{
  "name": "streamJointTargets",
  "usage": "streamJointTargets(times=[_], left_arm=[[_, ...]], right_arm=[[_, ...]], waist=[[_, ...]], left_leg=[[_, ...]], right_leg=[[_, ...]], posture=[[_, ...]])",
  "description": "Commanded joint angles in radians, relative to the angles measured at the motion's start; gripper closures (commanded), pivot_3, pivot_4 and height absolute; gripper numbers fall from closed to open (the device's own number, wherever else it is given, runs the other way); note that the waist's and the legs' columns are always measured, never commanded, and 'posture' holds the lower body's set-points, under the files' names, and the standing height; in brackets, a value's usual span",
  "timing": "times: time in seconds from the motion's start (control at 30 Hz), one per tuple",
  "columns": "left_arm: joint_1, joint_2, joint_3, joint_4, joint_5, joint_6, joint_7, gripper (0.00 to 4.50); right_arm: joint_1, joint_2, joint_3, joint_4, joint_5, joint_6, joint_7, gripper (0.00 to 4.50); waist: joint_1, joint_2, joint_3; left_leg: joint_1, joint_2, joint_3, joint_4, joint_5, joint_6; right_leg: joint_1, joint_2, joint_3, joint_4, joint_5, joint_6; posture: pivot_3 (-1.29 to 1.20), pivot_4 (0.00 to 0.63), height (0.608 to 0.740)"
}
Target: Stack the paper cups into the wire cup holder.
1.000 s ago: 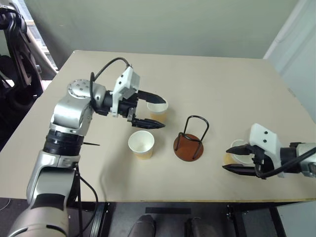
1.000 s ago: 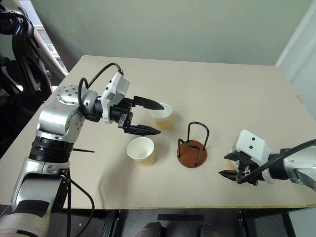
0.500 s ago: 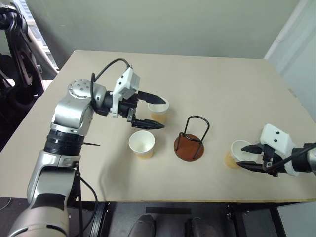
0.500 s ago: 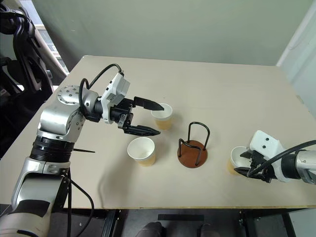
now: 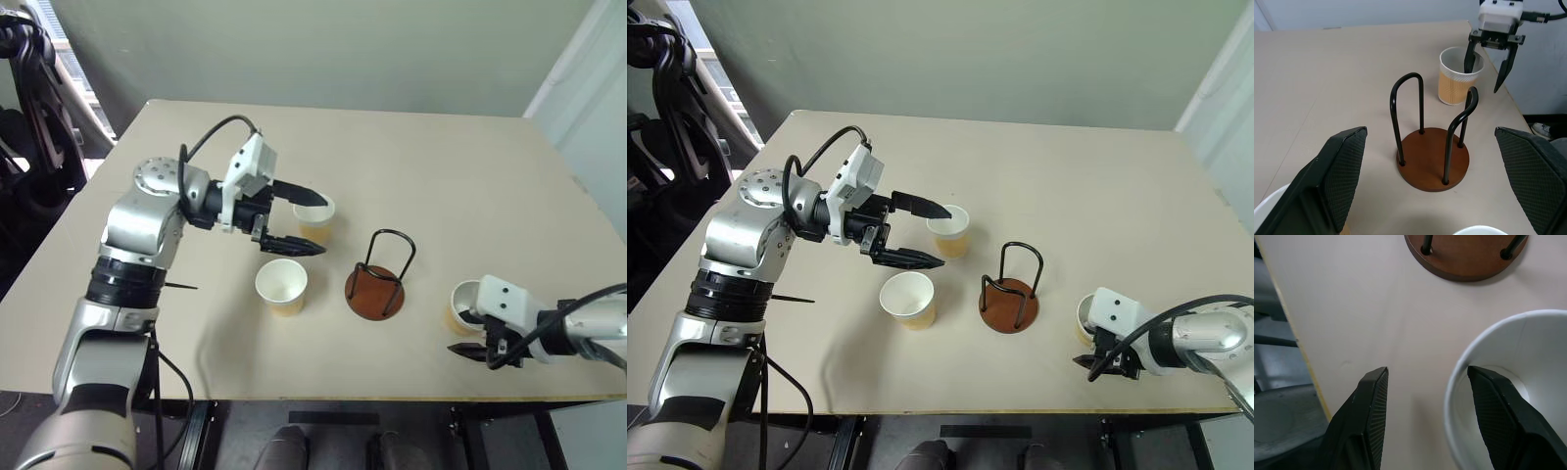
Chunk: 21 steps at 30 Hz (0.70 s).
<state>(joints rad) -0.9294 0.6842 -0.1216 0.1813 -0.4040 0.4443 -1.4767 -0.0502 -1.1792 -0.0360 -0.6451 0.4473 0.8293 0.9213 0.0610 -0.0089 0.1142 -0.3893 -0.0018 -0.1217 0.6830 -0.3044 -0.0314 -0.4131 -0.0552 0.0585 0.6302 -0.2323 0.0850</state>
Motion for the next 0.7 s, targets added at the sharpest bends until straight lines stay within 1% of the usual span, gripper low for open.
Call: streamJointTargets(times=[0.03,0.17,0.2,0.5,0.7], left_arm=[[-0.011,0.013,0.016,-0.030,-0.008,0.000,-0.001,0.00],[-0.010,0.020,0.012,-0.034,-0.008,0.001,-0.011,0.00],[-0.011,0.022,0.011,-0.034,-0.007,0.000,-0.013,0.00],[-0.017,0.021,0.004,-0.031,-0.004,-0.005,-0.020,0.00],[-0.019,0.023,0.000,-0.027,0.002,-0.010,-0.023,0.00]], right_arm=[[-0.029,0.001,0.002,0.006,-0.015,-0.010,-0.002,2.84],[-0.039,-0.004,-0.002,0.017,-0.019,-0.008,0.008,4.30],[-0.040,-0.006,-0.005,0.020,-0.021,-0.007,0.011,4.47],[-0.070,-0.023,-0.056,0.021,-0.008,0.006,0.027,4.47],[-0.193,-0.067,-0.102,0.041,-0.028,-0.021,0.038,4.47]], waist=[[0.000,0.000,0.000],[0.000,0.000,0.000],[0.000,0.000,0.000],[0.000,0.000,0.000],[-0.001,0.000,0.000]], left_leg=[[0.000,0.000,0.000,0.000,0.000,0.000],[0.000,0.000,0.000,0.000,0.000,0.000],[0.001,0.000,0.000,0.000,0.000,0.000],[0.001,0.000,0.000,0.000,0.000,0.000],[0.001,0.000,0.000,0.000,0.000,0.000]], right_leg=[[0.000,0.000,0.000,0.000,0.000,0.000],[0.000,0.000,0.000,0.000,0.000,0.000],[0.001,0.000,0.000,0.000,0.000,0.000],[0.002,0.000,0.000,0.000,0.000,0.000],[0.001,0.000,0.000,0.000,0.000,0.000]], posture=[[0.00,0.150,0.740],[0.00,0.150,0.740],[0.00,0.150,0.740],[0.00,0.150,0.740],[0.00,0.150,0.740]])
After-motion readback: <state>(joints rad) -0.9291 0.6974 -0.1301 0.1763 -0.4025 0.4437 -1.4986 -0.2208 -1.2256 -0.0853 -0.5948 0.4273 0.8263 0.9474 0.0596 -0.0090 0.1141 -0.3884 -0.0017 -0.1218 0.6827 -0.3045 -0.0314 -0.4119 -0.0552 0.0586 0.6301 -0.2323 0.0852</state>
